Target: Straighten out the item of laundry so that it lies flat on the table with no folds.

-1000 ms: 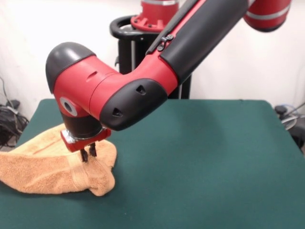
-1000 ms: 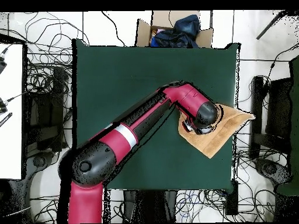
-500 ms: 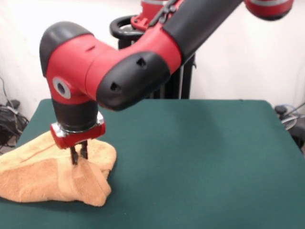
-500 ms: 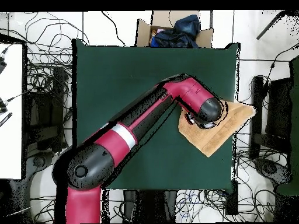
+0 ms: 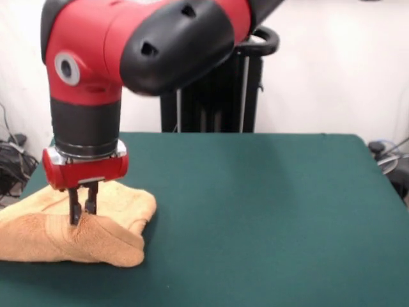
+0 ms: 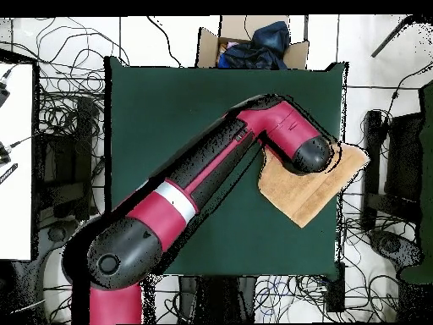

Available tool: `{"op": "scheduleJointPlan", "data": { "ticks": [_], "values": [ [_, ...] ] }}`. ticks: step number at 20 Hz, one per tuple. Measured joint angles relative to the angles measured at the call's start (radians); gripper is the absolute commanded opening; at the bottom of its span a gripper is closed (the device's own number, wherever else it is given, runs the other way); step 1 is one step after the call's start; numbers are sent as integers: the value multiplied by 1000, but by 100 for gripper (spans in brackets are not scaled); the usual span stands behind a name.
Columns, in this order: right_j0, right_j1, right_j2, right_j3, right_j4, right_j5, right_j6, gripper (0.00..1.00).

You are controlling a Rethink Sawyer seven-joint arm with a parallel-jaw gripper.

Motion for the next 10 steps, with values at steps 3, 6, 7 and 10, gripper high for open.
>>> {"op": "scheduleJointPlan", "data": {
  "ticks": [3,6,7,10],
  "values": [
    [-1,-39,22,0,36,45,-21,0],
    [-8,-89,73,1,106,92,-82,0],
    [-11,-98,85,1,122,100,-97,0],
    [-35,-154,163,1,233,137,-215,0]
  ]
}}
